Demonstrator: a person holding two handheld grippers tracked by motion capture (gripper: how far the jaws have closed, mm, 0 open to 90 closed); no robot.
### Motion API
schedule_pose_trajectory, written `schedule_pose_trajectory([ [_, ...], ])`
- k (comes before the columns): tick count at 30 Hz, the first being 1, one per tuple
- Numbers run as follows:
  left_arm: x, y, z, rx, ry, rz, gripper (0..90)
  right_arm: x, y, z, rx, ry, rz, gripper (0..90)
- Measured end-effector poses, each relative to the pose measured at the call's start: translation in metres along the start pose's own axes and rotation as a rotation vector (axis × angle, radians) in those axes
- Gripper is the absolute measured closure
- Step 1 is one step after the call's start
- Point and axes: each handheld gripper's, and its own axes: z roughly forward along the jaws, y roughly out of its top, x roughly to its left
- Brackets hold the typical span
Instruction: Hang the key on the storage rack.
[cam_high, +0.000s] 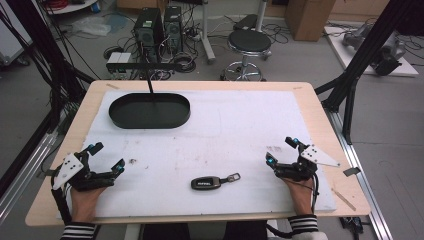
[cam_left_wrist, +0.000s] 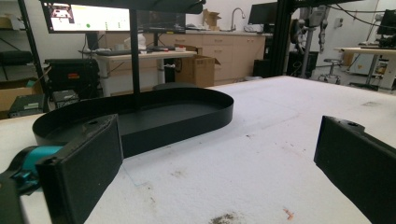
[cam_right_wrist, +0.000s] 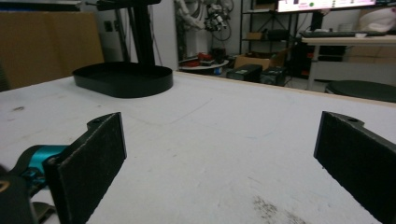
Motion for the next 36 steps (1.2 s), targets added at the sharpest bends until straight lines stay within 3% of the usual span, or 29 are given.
schedule_pose_trajectory([
  [7,0.0,0.0,0.0,0.001,0.0,-0.001,1.7,0.008,0.025,0.009,0.048,0.092,-0.062,1.3],
  [8,0.0,0.0,0.0,0.001,0.0,-0.001,1.7,0.011,0.035,0.012,0.075,0.126,-0.083,1.3],
  [10,0.0,0.0,0.0,0.0,-0.001,0.001,1.7,0.012,0.037,0.014,0.084,0.138,-0.094,1.3],
  [12,0.0,0.0,0.0,0.0,0.0,-0.001,1.7,0.017,0.048,0.021,0.133,0.194,-0.137,1.3],
  [13,0.0,0.0,0.0,0.0,0.0,-0.001,1.7,0.017,0.048,0.021,0.133,0.194,-0.137,1.3],
  [14,0.0,0.0,0.0,0.0,0.0,-0.001,1.7,0.022,0.055,0.027,0.182,0.257,-0.168,1.3],
  [16,0.0,0.0,0.0,0.001,0.001,-0.002,1.7,0.023,0.057,0.029,0.194,0.277,-0.185,1.3],
  [17,0.0,0.0,0.0,0.001,0.002,-0.002,1.7,0.029,0.063,0.035,0.234,0.327,-0.22,1.3],
  [18,0.0,0.0,0.0,0.001,0.001,-0.002,1.7,0.029,0.063,0.035,0.234,0.327,-0.22,1.3],
  [20,0.0,0.0,0.0,0.001,0.0,-0.003,1.7,0.039,0.069,0.046,0.306,0.394,-0.279,1.3],
  [27,0.0,0.0,0.0,0.001,0.0,-0.002,1.7,0.057,0.074,0.064,0.409,0.498,-0.386,1.3],
  [29,0.0,0.0,0.0,0.001,0.0,-0.002,1.7,0.058,0.074,0.066,0.418,0.509,-0.395,1.3],
  [30,0.0,0.0,0.0,0.001,0.001,-0.002,1.7,0.061,0.074,0.07,0.447,0.538,-0.418,1.3],
  [36,0.0,0.0,0.0,0.0,0.002,-0.002,1.7,0.07,0.071,0.081,0.516,0.583,-0.473,1.3],
])
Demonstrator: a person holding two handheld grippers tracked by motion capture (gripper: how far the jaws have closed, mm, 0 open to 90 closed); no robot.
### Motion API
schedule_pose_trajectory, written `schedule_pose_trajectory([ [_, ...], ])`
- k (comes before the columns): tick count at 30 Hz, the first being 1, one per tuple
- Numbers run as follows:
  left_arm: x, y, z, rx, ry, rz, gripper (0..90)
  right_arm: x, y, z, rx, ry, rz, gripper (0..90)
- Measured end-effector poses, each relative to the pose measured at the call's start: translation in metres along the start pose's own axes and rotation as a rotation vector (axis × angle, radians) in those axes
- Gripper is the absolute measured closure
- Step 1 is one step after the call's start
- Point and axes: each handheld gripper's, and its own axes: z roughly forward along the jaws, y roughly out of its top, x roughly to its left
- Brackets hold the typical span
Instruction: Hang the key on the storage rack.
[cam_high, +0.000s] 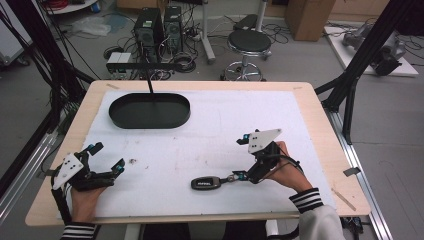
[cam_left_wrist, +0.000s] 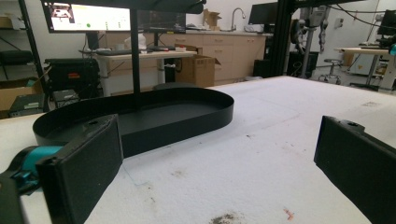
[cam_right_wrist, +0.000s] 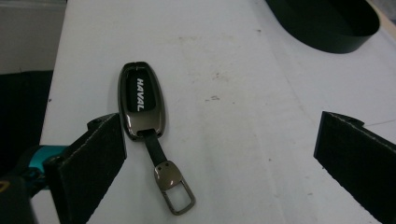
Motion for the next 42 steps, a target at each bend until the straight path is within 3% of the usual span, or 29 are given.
schedule_pose_trajectory([
  [4,0.0,0.0,0.0,0.0,-0.001,0.001,1.7,0.002,0.007,0.012,0.067,0.062,-0.042,1.5],
  [8,0.0,0.0,0.0,0.001,-0.001,0.001,1.7,0.003,0.013,0.02,0.099,0.12,-0.081,4.2],
  [17,0.0,0.0,0.0,0.001,-0.001,0.001,1.7,0.006,0.016,0.035,0.182,0.163,-0.104,5.1],
  [22,0.0,0.0,0.0,0.001,0.0,0.001,1.7,0.009,0.016,0.041,0.245,0.202,-0.129,14.9],
  [27,0.0,0.0,0.0,-0.001,-0.003,0.003,1.7,0.011,0.015,0.046,0.276,0.236,-0.134,19.8],
  [35,0.0,0.0,0.0,-0.001,-0.004,0.003,1.7,0.012,0.017,0.054,0.32,0.261,-0.139,30.1],
  [42,0.0,0.0,0.0,0.001,-0.004,0.002,1.7,0.013,0.016,0.063,0.374,0.284,-0.18,40.5],
])
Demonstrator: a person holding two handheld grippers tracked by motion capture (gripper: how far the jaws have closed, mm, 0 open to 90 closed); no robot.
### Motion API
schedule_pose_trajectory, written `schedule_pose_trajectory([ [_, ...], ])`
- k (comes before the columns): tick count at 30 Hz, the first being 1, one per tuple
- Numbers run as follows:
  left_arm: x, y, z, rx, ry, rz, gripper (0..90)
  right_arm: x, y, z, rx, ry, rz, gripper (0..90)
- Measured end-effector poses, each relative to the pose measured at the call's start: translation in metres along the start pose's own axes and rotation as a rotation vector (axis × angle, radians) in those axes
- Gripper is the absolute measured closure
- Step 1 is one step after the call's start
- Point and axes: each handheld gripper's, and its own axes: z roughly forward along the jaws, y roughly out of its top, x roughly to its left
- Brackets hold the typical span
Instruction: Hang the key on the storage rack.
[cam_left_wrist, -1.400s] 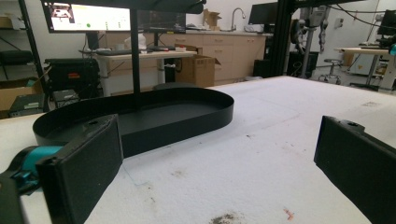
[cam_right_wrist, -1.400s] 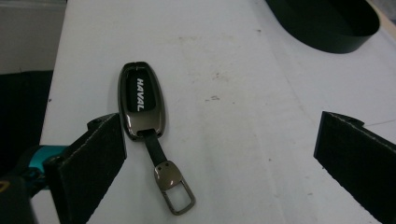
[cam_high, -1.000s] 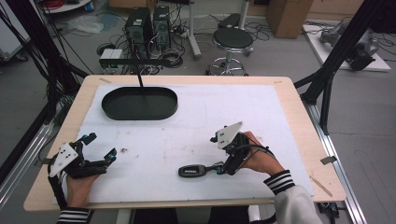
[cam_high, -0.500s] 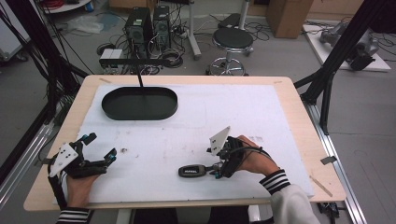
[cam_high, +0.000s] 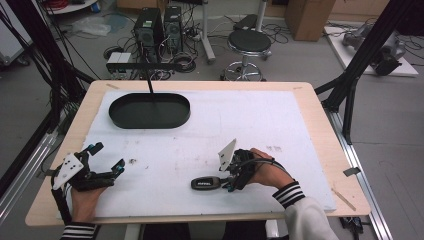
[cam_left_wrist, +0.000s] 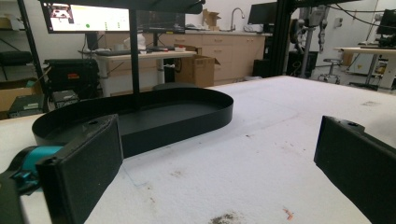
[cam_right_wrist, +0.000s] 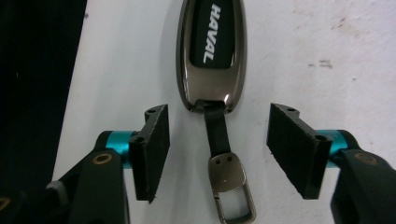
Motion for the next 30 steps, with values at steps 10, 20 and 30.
schedule_pose_trajectory([
  [10,0.0,0.0,0.0001,-0.001,-0.001,-0.002,1.7,0.0009,0.0027,0.003,0.04,0.012,-0.018,54.3],
  [20,0.0002,-0.0001,0.0,-0.002,-0.001,-0.003,1.7,0.0014,0.0035,0.0061,0.078,0.017,-0.052,61.5],
  [30,0.0005,-0.0001,-0.0001,-0.002,-0.002,-0.003,1.7,0.0025,0.004,0.008,0.107,-0.002,-0.08,69.8],
])
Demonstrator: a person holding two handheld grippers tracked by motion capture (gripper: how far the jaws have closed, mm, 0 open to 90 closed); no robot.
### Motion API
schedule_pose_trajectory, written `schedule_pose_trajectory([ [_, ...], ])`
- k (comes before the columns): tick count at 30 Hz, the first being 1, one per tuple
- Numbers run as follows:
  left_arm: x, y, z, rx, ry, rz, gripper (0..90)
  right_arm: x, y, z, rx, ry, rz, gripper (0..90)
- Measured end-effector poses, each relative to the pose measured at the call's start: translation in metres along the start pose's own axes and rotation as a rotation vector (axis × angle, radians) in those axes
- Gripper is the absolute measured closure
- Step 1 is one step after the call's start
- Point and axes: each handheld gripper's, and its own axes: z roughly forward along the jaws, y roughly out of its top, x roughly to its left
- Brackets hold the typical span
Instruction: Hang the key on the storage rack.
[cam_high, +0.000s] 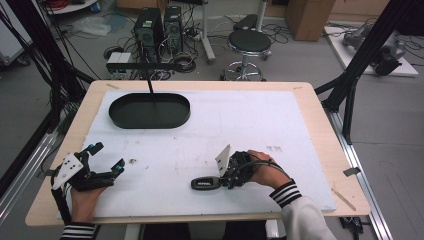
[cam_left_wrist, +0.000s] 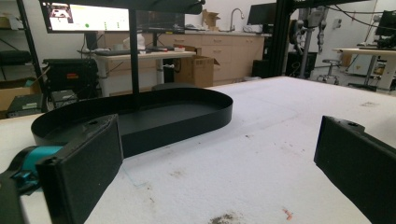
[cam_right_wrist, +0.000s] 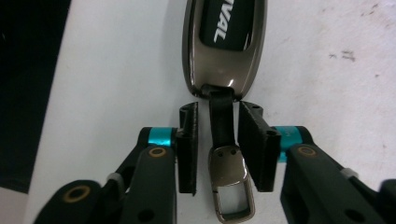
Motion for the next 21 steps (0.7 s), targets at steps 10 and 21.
schedule_pose_trajectory([
  [10,0.0,0.0,-0.0001,-0.001,-0.002,0.001,1.7,0.0013,0.0017,-0.0019,0.001,-0.021,-0.016,81.7],
  [21,0.0,0.0001,-0.0003,-0.003,-0.007,0.004,1.7,0.0007,-0.0018,-0.0079,-0.064,-0.015,0.025,82.8],
])
